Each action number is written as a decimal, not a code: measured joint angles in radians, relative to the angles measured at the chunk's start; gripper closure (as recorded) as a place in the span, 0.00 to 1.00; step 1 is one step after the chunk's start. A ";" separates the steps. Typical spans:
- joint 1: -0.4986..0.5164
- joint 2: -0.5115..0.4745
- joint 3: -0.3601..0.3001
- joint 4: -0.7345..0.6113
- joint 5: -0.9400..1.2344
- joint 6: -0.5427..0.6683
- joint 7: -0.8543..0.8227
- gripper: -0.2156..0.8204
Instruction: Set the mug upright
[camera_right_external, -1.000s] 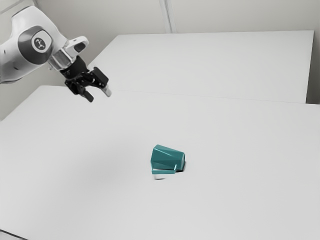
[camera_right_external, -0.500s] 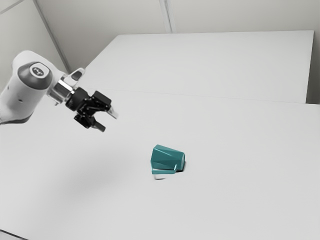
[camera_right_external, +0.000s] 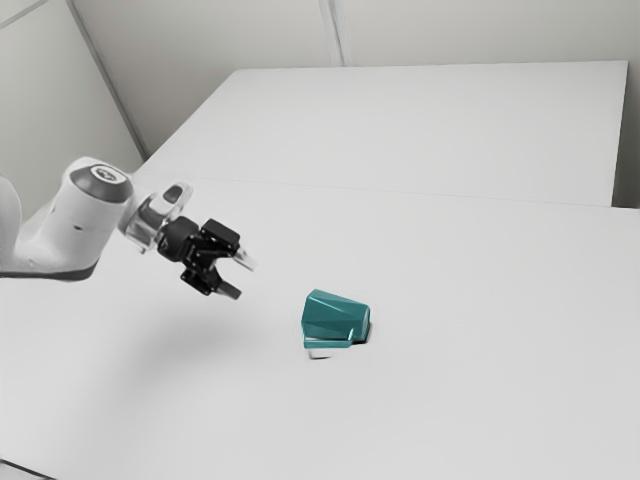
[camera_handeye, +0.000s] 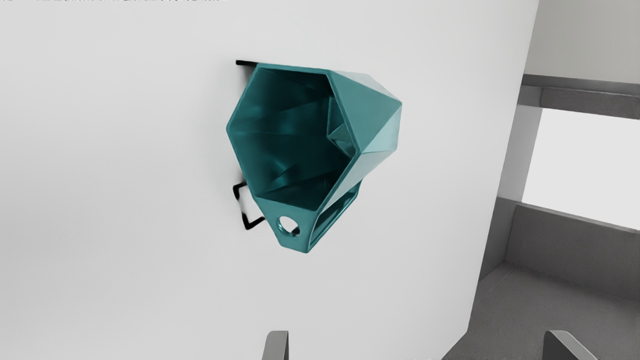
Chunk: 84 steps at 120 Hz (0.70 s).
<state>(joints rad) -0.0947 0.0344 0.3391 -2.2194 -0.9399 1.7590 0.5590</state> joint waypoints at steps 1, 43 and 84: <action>0.001 0.003 0.000 0.000 -0.004 -0.002 0.005 0.27; -0.027 0.102 -0.006 0.005 -0.100 -0.036 0.170 0.28; -0.027 0.185 -0.021 0.053 -0.145 -0.031 0.270 0.28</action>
<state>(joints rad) -0.1214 0.2192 0.3180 -2.1667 -1.0845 1.7281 0.8290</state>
